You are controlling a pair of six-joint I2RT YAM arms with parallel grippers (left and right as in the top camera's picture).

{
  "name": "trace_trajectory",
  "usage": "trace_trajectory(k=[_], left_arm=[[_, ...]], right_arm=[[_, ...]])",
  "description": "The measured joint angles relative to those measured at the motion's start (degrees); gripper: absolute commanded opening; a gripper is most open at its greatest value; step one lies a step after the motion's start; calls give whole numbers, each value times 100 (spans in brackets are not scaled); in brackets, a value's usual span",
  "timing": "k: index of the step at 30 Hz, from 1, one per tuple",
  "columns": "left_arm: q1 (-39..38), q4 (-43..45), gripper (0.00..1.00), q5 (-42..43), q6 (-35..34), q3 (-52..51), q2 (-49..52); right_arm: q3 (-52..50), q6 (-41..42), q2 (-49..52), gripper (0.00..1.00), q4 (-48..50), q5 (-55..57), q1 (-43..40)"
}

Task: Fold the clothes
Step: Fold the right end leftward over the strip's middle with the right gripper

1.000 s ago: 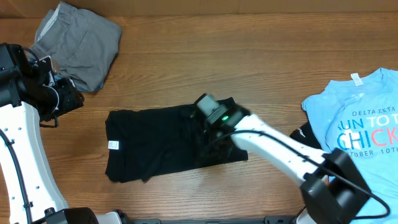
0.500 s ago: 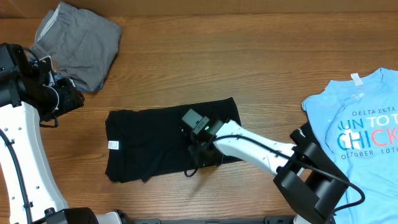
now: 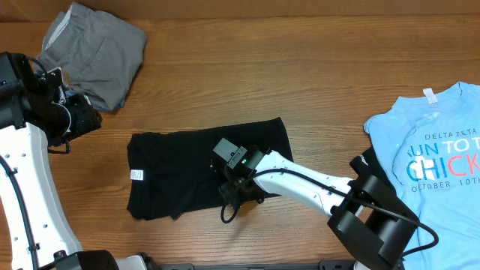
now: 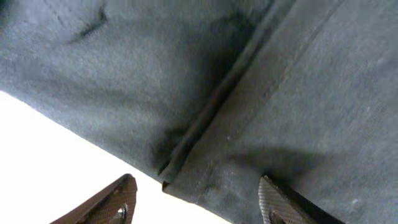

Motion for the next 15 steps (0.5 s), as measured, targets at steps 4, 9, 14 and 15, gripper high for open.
trace_trajectory(k=[4,9,14,15], left_arm=[[0,0,56,0,-2,0,0],[0,0,56,0,-2,0,0],[0,0,56,0,0,0,0],[0,0,56,0,0,0,0]], right_arm=[[2,-42,0,26,50,120,0],[2,2,2,10,46,173,0],[136,-15,7,4,-317,190,11],[225,-11,11,4,-431,181,17]])
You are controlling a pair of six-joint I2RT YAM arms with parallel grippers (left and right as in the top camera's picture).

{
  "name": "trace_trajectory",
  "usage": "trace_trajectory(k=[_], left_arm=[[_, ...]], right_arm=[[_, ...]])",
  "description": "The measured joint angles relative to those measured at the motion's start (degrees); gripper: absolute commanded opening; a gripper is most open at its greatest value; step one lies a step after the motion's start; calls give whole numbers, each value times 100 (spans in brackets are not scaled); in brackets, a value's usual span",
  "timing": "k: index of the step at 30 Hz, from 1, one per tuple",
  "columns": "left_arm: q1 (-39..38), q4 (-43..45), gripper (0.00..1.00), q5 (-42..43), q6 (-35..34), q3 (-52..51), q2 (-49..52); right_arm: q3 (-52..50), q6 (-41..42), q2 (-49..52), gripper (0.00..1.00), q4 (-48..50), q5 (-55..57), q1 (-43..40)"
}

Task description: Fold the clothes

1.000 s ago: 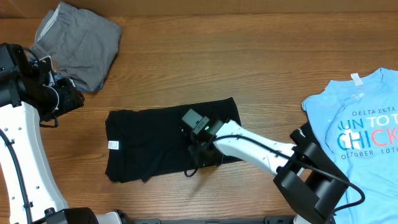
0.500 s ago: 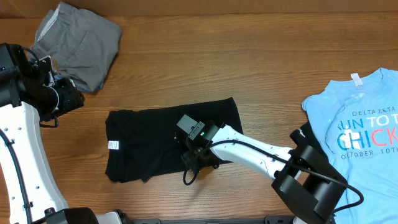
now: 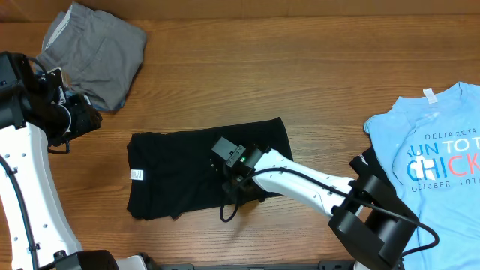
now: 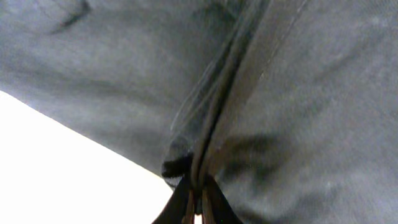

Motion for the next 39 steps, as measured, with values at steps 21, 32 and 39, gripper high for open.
trace_trajectory(k=[21,32,39], left_arm=[[0,4,59,0,0,0,0],[0,-136,61,181,0,-61,-2],[0,37,69,258,-4,-800,-2]], right_arm=[[881,94,7,42,-647,-254,-28],[879,654,7,10,140,-852,-1163],[581,1353,358,9,1150,-1808,-1093]])
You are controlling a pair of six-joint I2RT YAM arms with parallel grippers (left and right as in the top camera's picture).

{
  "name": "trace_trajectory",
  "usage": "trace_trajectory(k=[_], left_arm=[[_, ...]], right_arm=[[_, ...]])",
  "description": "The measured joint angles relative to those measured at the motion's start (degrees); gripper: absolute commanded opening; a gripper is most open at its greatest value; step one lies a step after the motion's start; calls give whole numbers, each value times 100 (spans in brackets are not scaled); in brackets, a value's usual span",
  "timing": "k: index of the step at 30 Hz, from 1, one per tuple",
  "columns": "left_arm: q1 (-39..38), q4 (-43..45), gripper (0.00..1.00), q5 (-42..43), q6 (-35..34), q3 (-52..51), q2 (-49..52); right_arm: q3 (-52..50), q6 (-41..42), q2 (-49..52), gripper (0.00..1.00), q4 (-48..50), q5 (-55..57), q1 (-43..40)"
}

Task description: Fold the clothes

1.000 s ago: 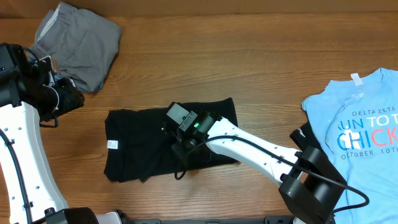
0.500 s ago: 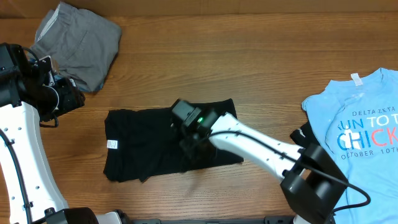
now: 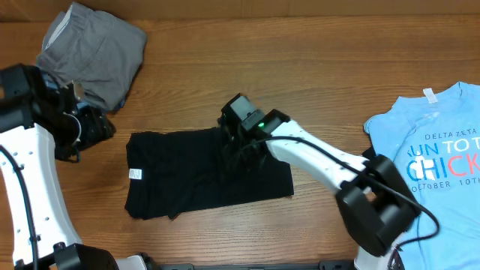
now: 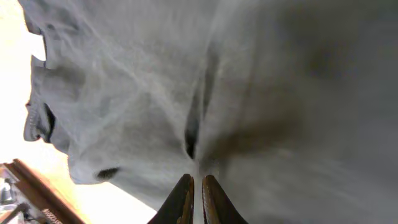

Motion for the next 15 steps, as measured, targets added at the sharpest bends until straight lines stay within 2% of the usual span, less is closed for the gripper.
trace_trajectory(k=[9,15], left_arm=[[0,404,77,28,2,-892,2],[0,1027,75,50,0,-1574,0]], right_arm=[[-101,741,431,10,330,-424,109],[-101,833,431,10,407,-481,83]])
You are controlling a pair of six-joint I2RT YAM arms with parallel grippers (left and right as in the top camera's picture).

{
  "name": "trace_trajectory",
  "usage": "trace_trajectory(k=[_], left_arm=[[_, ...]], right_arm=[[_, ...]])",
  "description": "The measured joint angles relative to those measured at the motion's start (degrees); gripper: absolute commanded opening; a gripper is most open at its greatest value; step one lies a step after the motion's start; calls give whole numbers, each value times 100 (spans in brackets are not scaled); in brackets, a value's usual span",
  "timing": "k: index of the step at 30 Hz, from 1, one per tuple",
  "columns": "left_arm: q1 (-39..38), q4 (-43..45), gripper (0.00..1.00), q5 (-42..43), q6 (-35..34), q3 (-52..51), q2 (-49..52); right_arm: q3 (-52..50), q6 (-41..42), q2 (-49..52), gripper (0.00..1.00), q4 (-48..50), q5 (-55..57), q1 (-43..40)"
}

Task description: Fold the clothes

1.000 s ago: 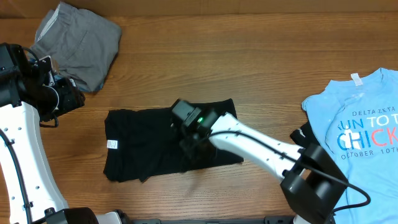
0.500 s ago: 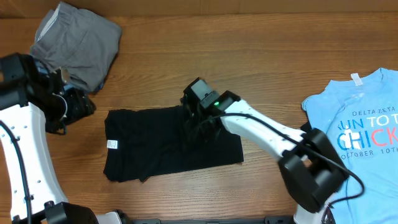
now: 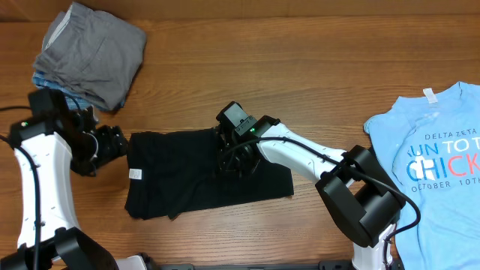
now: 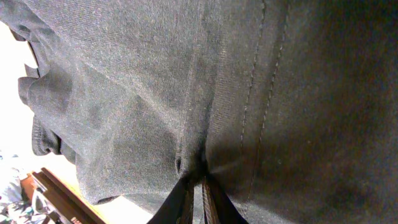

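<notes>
A black garment [image 3: 180,176] lies flat in the middle of the table. My right gripper [image 3: 229,155] sits over its far middle part, shut on a pinched ridge of the black fabric [image 4: 186,124], with the fingertips [image 4: 186,200] pressed together. My left gripper [image 3: 112,142] hovers just off the garment's left edge; its jaws are too dark to read from overhead.
A folded grey pile [image 3: 94,49] lies at the far left corner. A light blue printed T-shirt [image 3: 435,142] is spread at the right edge, with a dark item [image 3: 369,161] poking out beside it.
My left gripper has moved right and nearer, up to the black garment's left edge. My right gripper, still shut on the fabric, has shifted slightly left and toward the near side.
First my right gripper was open at the garment's near edge, then shut on the hem there. Later it held the fabric at the far side and the garment's right part lay differently. The left arm stayed by the grey pile, then came toward the garment.
</notes>
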Motion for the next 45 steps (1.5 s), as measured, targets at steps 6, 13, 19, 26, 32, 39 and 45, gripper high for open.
trace_trajectory(k=[6,13,19,26,32,39,45], left_arm=[[0,1239,79,0,4,-1300,28],[0,1897,82,131,221,-1910,492],[13,2210,78,710,651,-1705,1108],[42,2385,64,1705,1161,-1493,1582],[44,2103,56,2085,1303,-1491,1744],[0,1989,57,1886,739,-1491,1738],[-35,1943,57,1792,549,-1478,1709]], right_arm=[[0,46,0,10,13,-7,0],[0,63,0,10,-4,-24,0],[0,63,0,10,-15,-37,0],[0,66,0,10,-17,-42,0],[0,63,0,10,-20,-39,0],[0,66,0,10,-31,-42,0],[0,63,0,10,-35,-42,0]])
